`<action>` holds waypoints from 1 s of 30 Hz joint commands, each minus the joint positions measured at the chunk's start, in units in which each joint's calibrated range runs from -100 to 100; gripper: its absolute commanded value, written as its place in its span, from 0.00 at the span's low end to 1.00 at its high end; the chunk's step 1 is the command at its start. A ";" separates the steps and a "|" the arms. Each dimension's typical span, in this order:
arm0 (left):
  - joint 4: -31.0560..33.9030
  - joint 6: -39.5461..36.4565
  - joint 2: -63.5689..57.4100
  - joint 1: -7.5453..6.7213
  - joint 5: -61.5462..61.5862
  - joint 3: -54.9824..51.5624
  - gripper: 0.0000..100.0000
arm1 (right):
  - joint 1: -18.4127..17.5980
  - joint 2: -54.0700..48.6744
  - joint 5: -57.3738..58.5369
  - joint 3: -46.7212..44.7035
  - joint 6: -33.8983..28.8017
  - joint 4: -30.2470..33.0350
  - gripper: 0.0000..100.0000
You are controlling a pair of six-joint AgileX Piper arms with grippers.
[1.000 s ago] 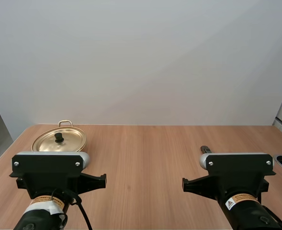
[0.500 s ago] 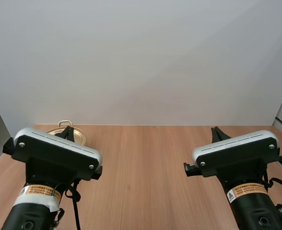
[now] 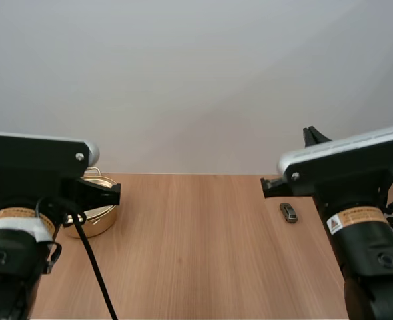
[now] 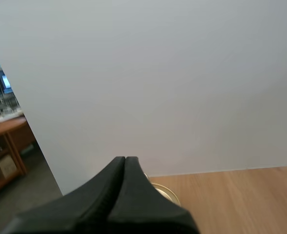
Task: Open the pot, put the car inside, and close it
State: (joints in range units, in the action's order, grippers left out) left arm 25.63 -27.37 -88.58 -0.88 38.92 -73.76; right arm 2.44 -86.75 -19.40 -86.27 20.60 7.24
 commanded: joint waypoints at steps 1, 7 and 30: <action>-3.17 -0.68 16.27 -0.04 14.82 10.37 0.00 | 0.03 18.67 64.50 27.20 -2.74 -6.69 0.00; -6.54 5.74 38.36 -0.04 32.34 34.61 0.00 | 0.03 40.68 93.06 53.07 -1.60 -4.35 0.00; -4.61 10.76 58.17 -0.04 51.42 57.18 0.02 | 0.03 56.90 108.73 56.49 -4.69 7.34 0.57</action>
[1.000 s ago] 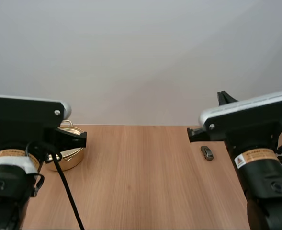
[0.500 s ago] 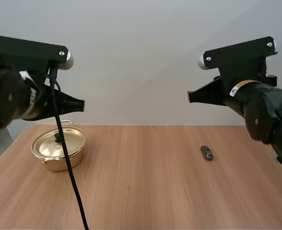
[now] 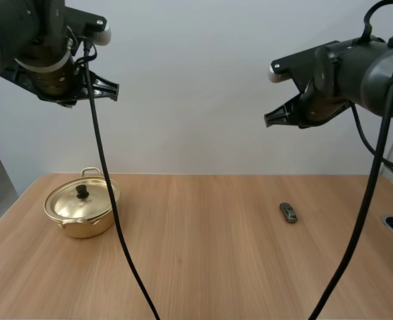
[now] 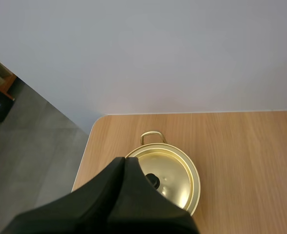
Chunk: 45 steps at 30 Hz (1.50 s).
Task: Open the pot, put the car inside, and close it
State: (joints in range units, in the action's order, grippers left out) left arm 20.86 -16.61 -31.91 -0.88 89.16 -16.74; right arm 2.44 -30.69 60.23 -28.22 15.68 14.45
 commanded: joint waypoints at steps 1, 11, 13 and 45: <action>0.03 0.00 1.77 -0.04 2.39 0.15 0.06 | 0.03 0.84 28.92 -1.82 0.28 0.13 0.79; 0.85 8.56 11.41 -0.04 10.84 0.15 1.00 | 0.03 0.84 29.10 -1.82 0.33 -0.85 1.00; 1.03 8.56 12.82 -0.04 10.84 0.15 1.00 | 0.03 0.84 28.84 -1.82 0.33 -0.85 1.00; -1.88 -6.50 25.78 5.16 5.47 0.15 1.00 | 0.03 0.96 16.82 -7.67 1.11 -5.75 1.00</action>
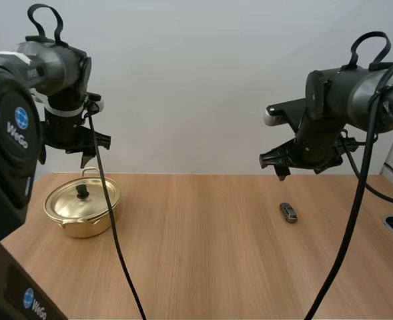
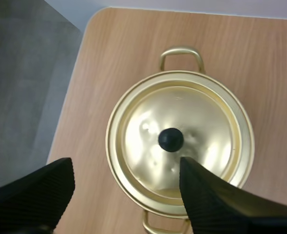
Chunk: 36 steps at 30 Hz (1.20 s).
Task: Open the pot, put the car inside, and close it
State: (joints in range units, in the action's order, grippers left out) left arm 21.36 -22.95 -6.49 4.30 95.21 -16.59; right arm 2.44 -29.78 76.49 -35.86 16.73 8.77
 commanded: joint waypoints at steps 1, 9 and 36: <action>-3.29 -0.28 0.69 -0.02 -0.56 0.00 1.00 | 0.03 0.04 0.84 -0.03 0.06 -0.07 1.00; -4.88 -1.26 3.80 -0.02 -3.64 -0.25 1.00 | 0.03 0.04 6.22 -0.03 0.06 0.30 1.00; -4.87 -0.75 16.78 0.61 -11.00 -0.70 1.00 | 0.03 0.04 9.26 -0.03 -4.08 7.52 1.00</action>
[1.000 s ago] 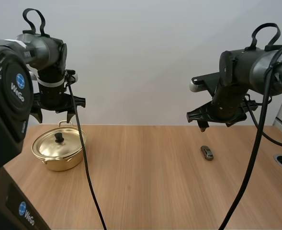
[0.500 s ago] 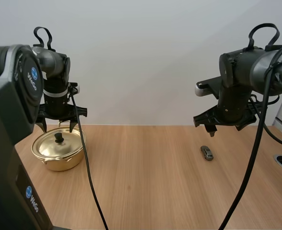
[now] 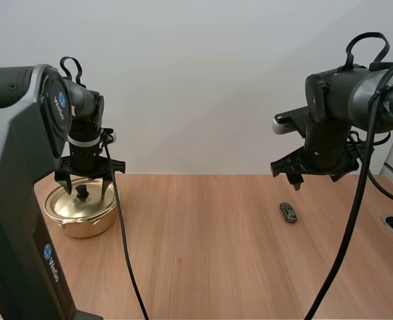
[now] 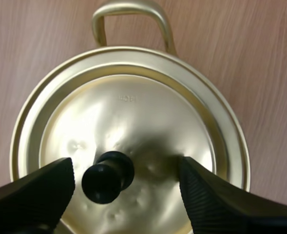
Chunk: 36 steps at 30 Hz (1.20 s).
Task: Open the pot, put the car inside, and close it
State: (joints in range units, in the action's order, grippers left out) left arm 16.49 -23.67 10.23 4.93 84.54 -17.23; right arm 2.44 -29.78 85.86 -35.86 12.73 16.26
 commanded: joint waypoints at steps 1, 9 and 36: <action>0.00 0.24 0.34 -0.02 -0.85 -0.20 1.00 | 0.03 0.04 -0.11 -0.03 -0.08 0.03 1.00; 0.00 1.72 1.00 -0.02 -2.55 -0.20 0.69 | 0.03 0.04 -0.11 -0.03 -0.08 0.03 1.00; 0.00 4.46 -9.84 -0.02 13.98 19.58 0.00 | 0.03 0.04 -14.54 -0.03 -0.08 -6.01 1.00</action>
State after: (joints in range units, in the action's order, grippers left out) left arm 16.45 -19.72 2.38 4.93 97.65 -0.19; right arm 2.44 -29.78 75.30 -35.86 12.66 10.26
